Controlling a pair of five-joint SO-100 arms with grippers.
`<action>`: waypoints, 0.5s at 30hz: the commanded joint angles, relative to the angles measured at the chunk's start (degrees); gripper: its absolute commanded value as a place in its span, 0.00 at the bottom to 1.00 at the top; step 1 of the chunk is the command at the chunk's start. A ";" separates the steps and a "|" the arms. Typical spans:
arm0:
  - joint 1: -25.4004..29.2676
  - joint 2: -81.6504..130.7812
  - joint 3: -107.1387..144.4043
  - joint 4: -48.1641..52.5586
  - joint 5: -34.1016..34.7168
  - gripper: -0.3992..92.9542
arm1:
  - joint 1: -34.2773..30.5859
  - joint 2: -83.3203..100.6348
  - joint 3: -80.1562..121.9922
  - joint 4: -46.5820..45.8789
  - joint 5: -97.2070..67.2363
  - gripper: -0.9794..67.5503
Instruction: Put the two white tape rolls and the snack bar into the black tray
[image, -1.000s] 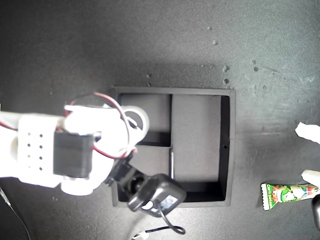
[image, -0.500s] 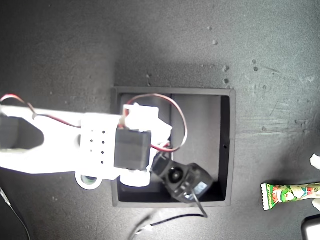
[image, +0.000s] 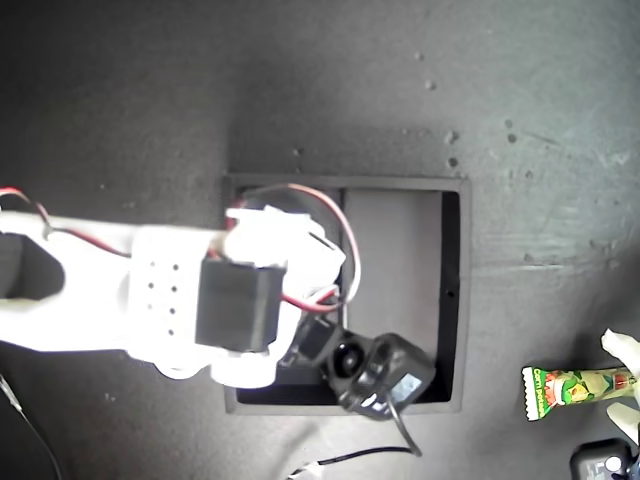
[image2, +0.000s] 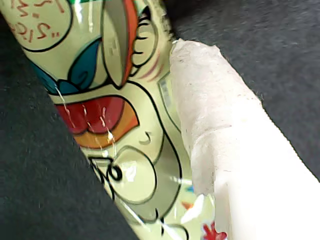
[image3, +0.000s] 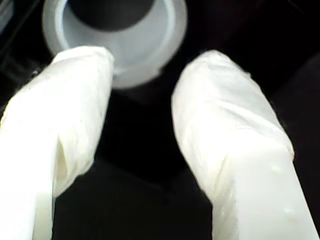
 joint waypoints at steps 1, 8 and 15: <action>1.93 12.22 1.49 1.05 -0.26 0.10 | 1.32 0.09 2.90 -4.57 -0.44 0.36; 6.24 26.54 8.44 1.05 -0.18 0.09 | 5.54 0.88 2.29 1.58 0.88 0.01; 8.96 34.72 26.81 0.88 -4.83 0.09 | 10.28 5.19 -11.16 20.48 10.46 0.01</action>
